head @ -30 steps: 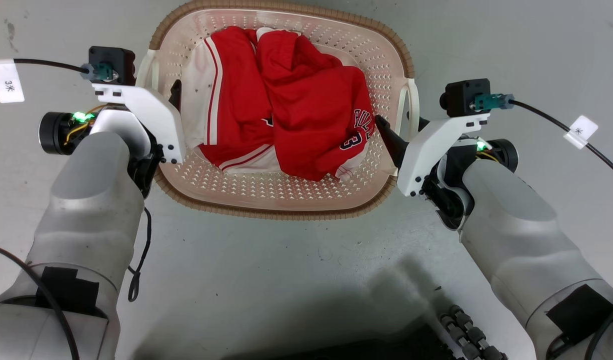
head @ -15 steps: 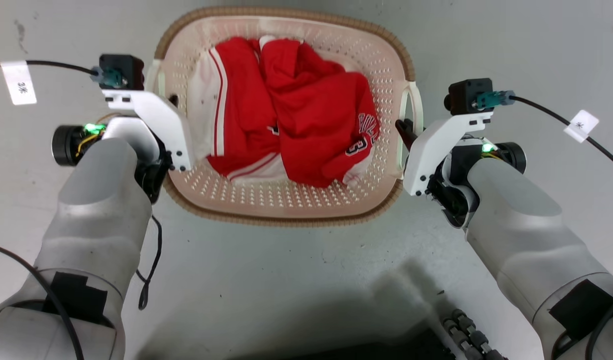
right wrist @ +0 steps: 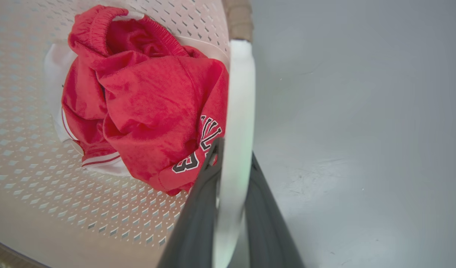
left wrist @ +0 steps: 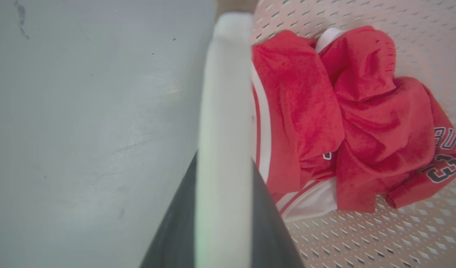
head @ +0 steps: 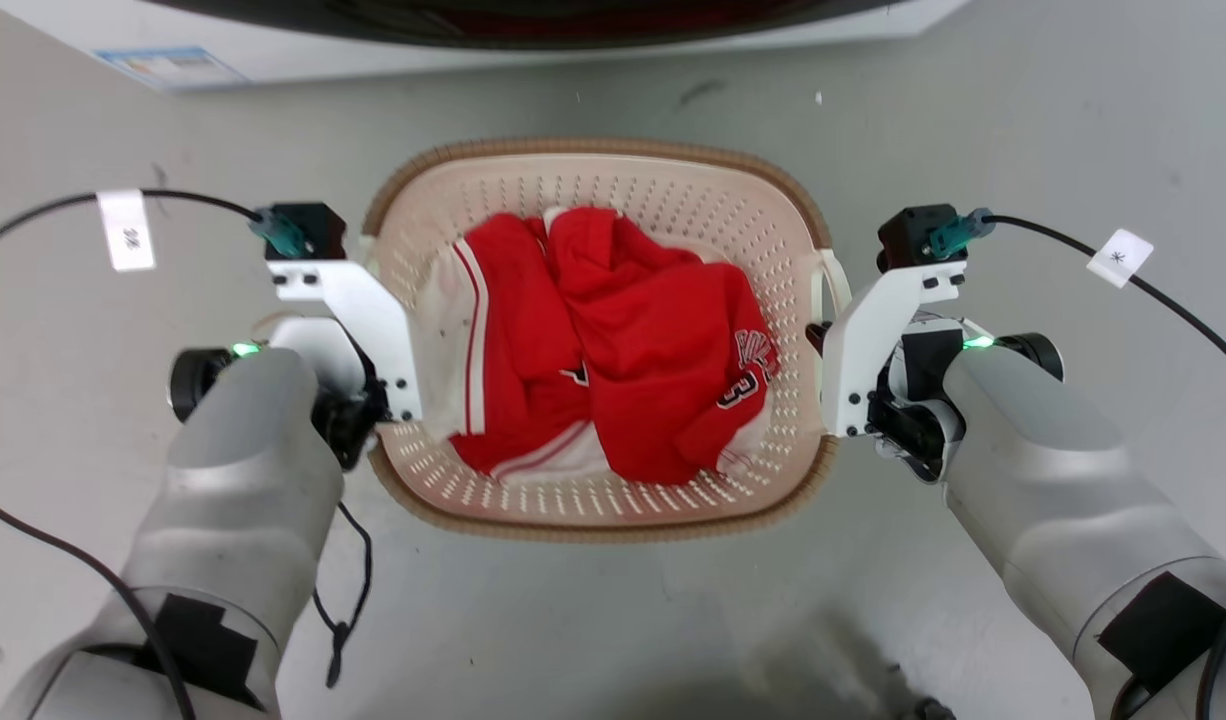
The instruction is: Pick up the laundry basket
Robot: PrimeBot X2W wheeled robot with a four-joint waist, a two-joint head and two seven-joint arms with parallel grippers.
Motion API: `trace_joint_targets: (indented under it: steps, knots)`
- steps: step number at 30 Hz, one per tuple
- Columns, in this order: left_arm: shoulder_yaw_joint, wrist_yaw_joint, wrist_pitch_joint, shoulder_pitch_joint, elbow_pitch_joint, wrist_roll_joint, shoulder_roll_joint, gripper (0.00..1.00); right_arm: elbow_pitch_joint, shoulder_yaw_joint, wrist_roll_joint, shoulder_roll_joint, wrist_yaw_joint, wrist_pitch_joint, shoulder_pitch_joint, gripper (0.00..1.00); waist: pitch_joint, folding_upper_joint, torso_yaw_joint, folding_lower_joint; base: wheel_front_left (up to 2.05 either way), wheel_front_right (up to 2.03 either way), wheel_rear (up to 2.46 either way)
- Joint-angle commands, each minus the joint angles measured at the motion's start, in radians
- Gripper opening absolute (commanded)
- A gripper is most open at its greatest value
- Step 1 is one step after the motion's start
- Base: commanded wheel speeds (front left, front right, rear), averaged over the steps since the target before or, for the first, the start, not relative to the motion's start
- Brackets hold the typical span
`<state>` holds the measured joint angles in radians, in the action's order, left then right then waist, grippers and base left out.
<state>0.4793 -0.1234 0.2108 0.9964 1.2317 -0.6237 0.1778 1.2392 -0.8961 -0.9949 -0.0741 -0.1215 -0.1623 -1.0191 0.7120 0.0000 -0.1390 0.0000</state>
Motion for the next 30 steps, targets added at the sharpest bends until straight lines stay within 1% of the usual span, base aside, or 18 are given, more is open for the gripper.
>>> trace_joint_targets:
  steps: [1,10,18,26,30]
  knots:
    - [0.013,-0.013,0.012,-0.017,-0.014,-0.017,-0.052,0.0,-0.017,-0.008,-0.005,0.043,-0.017,-0.008,0.003,0.0,-0.067,0.0,0.018,0.0,0.0,0.0,0.0]
    - [0.057,-0.014,0.081,-0.089,-0.011,-0.096,-0.084,0.0,0.007,-0.035,-0.031,0.041,-0.017,-0.11,0.056,0.0,-0.25,0.0,0.046,0.0,0.0,0.0,0.0]
    - [0.08,-0.014,0.117,-0.162,-0.001,-0.156,-0.098,0.0,0.014,-0.043,-0.059,0.031,-0.017,-0.156,0.123,0.0,-0.403,0.0,0.066,0.0,0.0,0.0,0.0]
    - [0.089,-0.014,0.142,-0.241,0.013,-0.209,-0.109,0.0,0.023,-0.05,-0.082,0.015,-0.017,-0.167,0.204,0.0,-0.545,0.0,0.082,0.0,0.0,0.0,0.0]
    - [0.096,-0.014,0.15,-0.264,0.017,-0.221,-0.109,0.0,0.026,-0.053,-0.084,0.01,-0.017,-0.162,0.224,0.0,-0.581,0.0,0.085,0.0,0.0,0.0,0.0]
